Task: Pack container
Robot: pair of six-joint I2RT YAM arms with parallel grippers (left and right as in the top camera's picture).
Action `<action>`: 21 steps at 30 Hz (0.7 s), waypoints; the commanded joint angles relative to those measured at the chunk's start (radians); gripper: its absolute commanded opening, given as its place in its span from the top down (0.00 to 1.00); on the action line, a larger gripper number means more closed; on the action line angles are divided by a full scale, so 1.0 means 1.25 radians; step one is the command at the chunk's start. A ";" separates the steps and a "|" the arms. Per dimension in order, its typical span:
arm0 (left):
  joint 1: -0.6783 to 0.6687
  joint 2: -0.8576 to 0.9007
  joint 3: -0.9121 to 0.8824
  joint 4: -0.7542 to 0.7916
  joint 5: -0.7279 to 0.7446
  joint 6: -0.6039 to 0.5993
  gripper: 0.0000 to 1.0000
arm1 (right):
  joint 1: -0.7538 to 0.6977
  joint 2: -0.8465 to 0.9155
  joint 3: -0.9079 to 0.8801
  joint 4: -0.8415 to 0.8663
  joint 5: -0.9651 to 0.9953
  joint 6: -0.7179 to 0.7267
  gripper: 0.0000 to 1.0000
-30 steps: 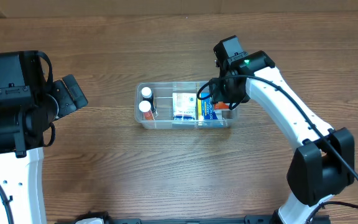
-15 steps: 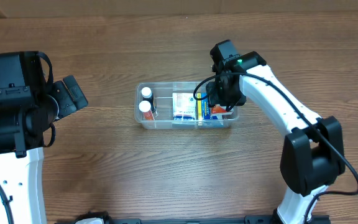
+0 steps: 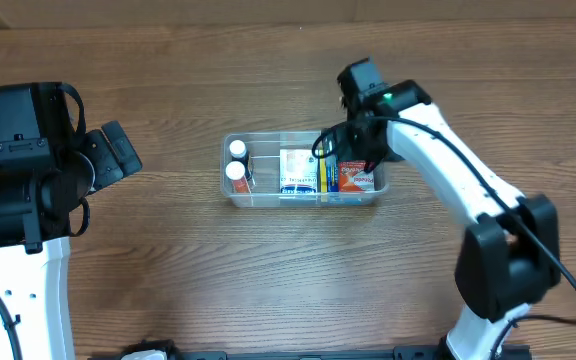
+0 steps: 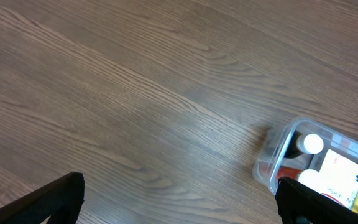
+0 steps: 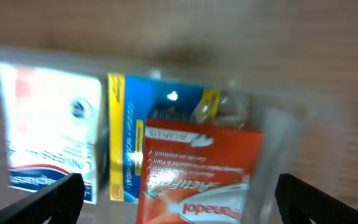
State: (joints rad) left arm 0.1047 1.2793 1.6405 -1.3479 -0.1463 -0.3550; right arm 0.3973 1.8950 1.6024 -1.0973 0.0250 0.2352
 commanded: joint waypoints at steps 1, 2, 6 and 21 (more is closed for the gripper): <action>-0.017 -0.004 0.004 0.027 0.051 0.078 0.00 | -0.043 -0.143 0.067 0.035 0.051 0.003 0.00; -0.028 -0.002 0.004 0.045 0.074 0.133 0.00 | -0.080 -0.167 0.067 0.051 0.051 0.000 0.00; -0.053 0.054 0.004 0.122 0.139 0.286 0.00 | -0.189 -0.172 0.067 0.123 0.051 0.000 0.00; -0.049 -0.038 -0.064 0.122 0.154 0.297 0.00 | -0.255 -0.480 -0.049 0.112 0.112 0.023 0.00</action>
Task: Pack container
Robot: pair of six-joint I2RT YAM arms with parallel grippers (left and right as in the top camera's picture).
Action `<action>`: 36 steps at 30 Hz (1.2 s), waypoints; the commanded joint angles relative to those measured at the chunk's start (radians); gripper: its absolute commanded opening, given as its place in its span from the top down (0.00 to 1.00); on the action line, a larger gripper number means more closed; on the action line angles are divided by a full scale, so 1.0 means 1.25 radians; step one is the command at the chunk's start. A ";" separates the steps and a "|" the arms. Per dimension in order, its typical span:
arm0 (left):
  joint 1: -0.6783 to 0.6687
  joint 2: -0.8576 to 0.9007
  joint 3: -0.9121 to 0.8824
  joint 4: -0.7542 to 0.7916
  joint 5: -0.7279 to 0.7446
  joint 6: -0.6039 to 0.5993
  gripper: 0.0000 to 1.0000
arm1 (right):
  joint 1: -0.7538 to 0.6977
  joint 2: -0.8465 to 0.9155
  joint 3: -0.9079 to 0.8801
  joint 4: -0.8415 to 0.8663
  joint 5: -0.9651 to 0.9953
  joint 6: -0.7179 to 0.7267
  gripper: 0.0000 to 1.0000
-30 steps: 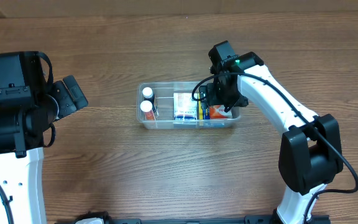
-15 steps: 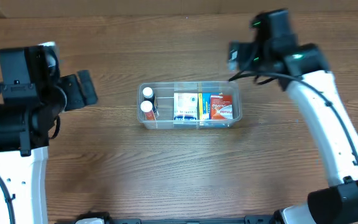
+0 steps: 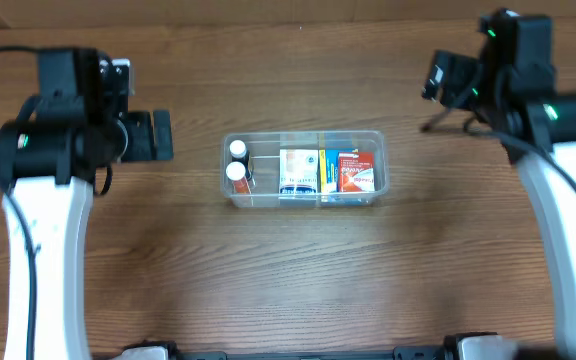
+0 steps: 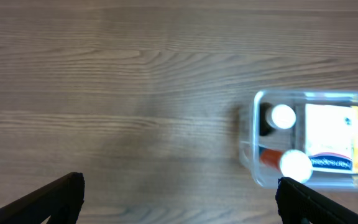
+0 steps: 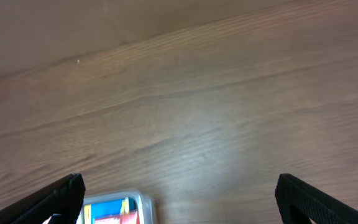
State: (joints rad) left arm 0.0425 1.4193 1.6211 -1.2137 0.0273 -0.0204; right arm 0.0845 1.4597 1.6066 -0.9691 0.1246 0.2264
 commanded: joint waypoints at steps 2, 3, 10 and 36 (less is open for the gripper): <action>0.001 -0.247 -0.133 0.043 0.015 0.029 0.00 | -0.005 -0.224 -0.145 0.029 0.032 0.039 0.00; 0.001 -0.290 -0.173 0.056 0.015 0.032 0.00 | -0.005 -0.267 -0.190 0.039 0.032 0.038 0.00; 0.001 -0.710 -0.495 0.106 0.056 -0.014 0.00 | -0.004 -0.671 -0.608 0.018 -0.036 0.030 0.00; 0.001 -0.759 -0.524 -0.014 0.062 -0.013 0.00 | -0.005 -0.788 -0.690 0.002 -0.081 -0.082 0.00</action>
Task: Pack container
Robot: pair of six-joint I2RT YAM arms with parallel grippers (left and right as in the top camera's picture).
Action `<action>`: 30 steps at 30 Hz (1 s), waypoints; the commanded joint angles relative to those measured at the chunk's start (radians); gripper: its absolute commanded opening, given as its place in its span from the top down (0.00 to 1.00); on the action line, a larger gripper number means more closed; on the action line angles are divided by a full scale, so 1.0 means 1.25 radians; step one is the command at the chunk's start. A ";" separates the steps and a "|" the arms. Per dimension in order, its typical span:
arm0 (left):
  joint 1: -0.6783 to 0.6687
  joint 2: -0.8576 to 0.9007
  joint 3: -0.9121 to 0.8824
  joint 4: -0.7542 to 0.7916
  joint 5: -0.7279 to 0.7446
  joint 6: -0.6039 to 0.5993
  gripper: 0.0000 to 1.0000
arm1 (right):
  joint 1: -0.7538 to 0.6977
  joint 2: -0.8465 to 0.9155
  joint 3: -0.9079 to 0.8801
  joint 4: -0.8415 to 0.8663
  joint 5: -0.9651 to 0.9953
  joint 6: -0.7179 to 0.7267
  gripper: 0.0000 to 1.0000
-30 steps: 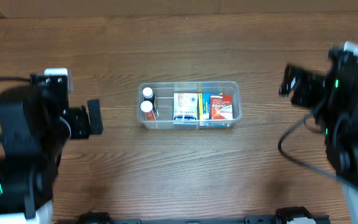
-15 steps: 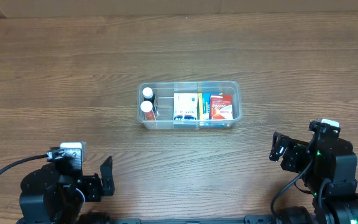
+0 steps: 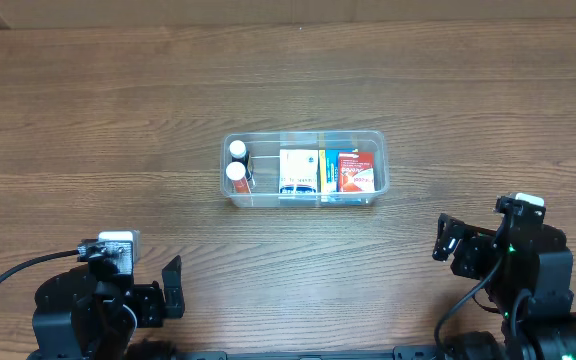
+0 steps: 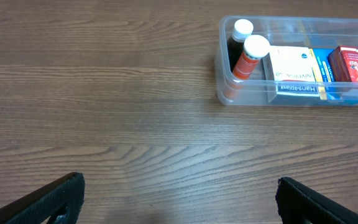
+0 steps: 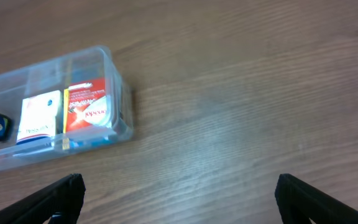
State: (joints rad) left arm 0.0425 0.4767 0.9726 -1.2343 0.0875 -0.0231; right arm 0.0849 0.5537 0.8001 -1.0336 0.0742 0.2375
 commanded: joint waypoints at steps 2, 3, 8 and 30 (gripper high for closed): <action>0.001 -0.005 -0.005 0.003 0.013 -0.011 0.00 | -0.005 -0.161 -0.125 0.122 -0.070 -0.128 0.00; 0.001 -0.005 -0.005 0.003 0.013 -0.011 0.00 | -0.005 -0.212 -0.168 0.146 -0.078 -0.128 0.00; 0.001 -0.005 -0.005 0.003 0.013 -0.011 0.00 | -0.005 -0.410 -0.377 0.316 -0.127 -0.128 0.00; 0.001 -0.005 -0.005 0.003 0.013 -0.011 0.00 | -0.001 -0.441 -0.634 0.765 -0.115 -0.214 0.00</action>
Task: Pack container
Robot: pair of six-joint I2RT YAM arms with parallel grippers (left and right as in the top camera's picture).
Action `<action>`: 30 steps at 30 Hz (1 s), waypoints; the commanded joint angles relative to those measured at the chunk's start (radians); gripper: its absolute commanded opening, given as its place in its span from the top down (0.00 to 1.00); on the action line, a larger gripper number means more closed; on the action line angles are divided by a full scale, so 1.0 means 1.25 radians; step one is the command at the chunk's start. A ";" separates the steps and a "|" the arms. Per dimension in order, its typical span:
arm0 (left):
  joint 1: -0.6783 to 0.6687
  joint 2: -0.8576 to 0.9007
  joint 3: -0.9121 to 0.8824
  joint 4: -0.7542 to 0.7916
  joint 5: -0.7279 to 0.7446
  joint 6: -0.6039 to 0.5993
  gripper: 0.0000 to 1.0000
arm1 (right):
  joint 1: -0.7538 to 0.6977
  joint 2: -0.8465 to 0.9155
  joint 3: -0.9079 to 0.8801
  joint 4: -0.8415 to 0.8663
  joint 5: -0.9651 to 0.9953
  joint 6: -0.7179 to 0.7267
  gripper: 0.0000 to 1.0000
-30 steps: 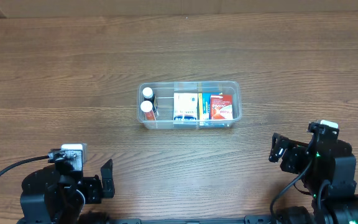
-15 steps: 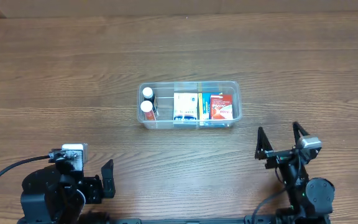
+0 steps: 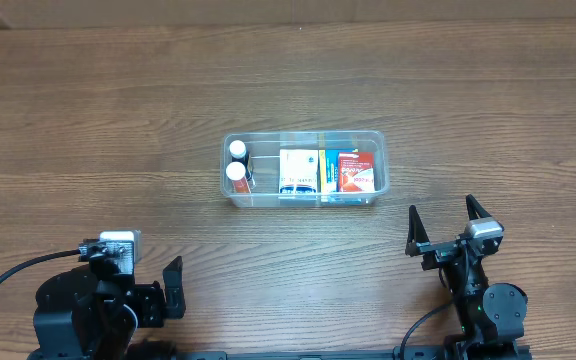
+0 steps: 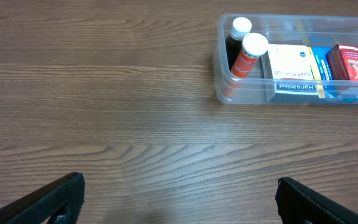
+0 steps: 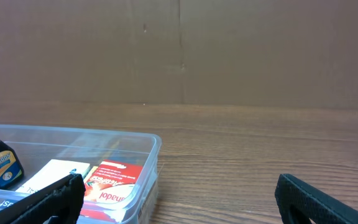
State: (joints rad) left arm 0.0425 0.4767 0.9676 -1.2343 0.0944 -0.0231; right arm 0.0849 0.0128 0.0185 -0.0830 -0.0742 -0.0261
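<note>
A clear plastic container (image 3: 302, 203) sits mid-table. It holds two white-capped bottles (image 3: 236, 172) at its left end, then a white box (image 3: 298, 170), a blue and yellow box (image 3: 327, 172) and a red box (image 3: 356, 170). My left gripper (image 4: 179, 202) is open and empty at the near left edge, well short of the container (image 4: 224, 93). At the near right edge, my right gripper (image 3: 443, 228) stands open and empty, looking level across the table at the red box (image 5: 114, 183) and the container's right end (image 5: 156, 149).
Bare wooden table surrounds the container on all sides. A brown wall (image 5: 179, 50) rises behind the table's far edge. Both arms are folded at the near edge.
My right arm has dropped lower at the near right edge, and its camera now looks level at the container instead of down on it. The left arm has barely shifted.
At first my right gripper was at the container's right end over the red box, with the left arm at the table's left. Then both arms stood away at the far sides. Later both were back at the near edge, where they remain, grippers open.
</note>
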 commanded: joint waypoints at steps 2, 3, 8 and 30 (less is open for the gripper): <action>0.001 -0.005 -0.002 0.002 0.008 -0.011 0.00 | -0.001 -0.008 -0.008 0.005 0.004 -0.003 0.00; 0.001 -0.005 -0.002 0.003 0.008 -0.011 0.00 | -0.001 -0.008 -0.008 0.005 0.004 -0.003 0.00; 0.001 -0.005 -0.002 0.003 0.008 -0.011 0.00 | -0.001 -0.008 -0.008 0.005 0.004 -0.003 0.00; 0.002 -0.294 -0.448 0.379 -0.018 -0.011 0.00 | -0.001 -0.008 -0.008 0.005 0.004 -0.003 0.00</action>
State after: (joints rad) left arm 0.0425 0.1909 0.5564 -0.8898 0.0780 -0.0242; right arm 0.0849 0.0120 0.0185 -0.0826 -0.0742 -0.0261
